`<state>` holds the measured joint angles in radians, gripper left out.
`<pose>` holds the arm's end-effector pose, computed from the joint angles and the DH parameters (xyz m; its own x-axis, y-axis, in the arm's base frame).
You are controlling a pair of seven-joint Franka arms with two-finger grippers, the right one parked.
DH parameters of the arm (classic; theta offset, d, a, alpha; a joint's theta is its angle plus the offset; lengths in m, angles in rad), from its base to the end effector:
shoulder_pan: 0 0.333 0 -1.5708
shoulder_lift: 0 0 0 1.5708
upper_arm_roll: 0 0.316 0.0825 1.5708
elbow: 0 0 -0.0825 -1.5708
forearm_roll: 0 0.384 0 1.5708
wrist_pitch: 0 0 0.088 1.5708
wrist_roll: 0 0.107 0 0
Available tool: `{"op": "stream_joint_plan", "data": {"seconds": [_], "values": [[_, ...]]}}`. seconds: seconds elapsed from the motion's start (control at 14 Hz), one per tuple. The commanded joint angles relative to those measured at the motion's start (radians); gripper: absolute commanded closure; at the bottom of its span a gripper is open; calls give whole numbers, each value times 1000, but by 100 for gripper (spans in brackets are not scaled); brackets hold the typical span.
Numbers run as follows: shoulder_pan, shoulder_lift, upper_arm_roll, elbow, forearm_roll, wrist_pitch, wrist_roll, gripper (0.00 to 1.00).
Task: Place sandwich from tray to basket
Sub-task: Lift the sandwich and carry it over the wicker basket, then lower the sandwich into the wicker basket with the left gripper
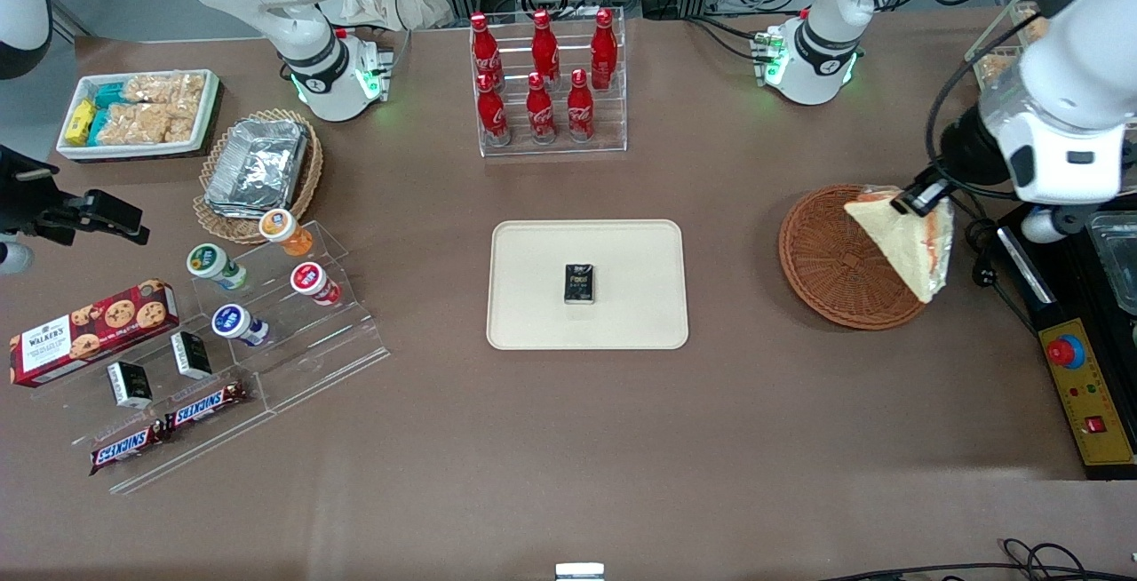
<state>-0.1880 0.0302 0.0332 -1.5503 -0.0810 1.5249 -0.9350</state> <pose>0.5506 -0.0953 0.6138 0.7085 0.6990 -0.0972 0.7025 -0.7117 0.0029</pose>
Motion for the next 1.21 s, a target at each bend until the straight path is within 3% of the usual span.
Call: {"op": "stream_joint_plan", "data": {"seconds": [0.0, 0.21, 0.5, 0.93, 1.14], "values": [[-5, -42, 14, -111, -20, 12, -1, 100], [-5, -81, 54, -230, -20, 88, -8, 100], [-5, -125, 65, -480, -14, 335, -88, 100], [-4, -104, 86, -658, -13, 552, -154, 100], [-4, -52, 116, -678, -5, 605, -191, 100]]}}
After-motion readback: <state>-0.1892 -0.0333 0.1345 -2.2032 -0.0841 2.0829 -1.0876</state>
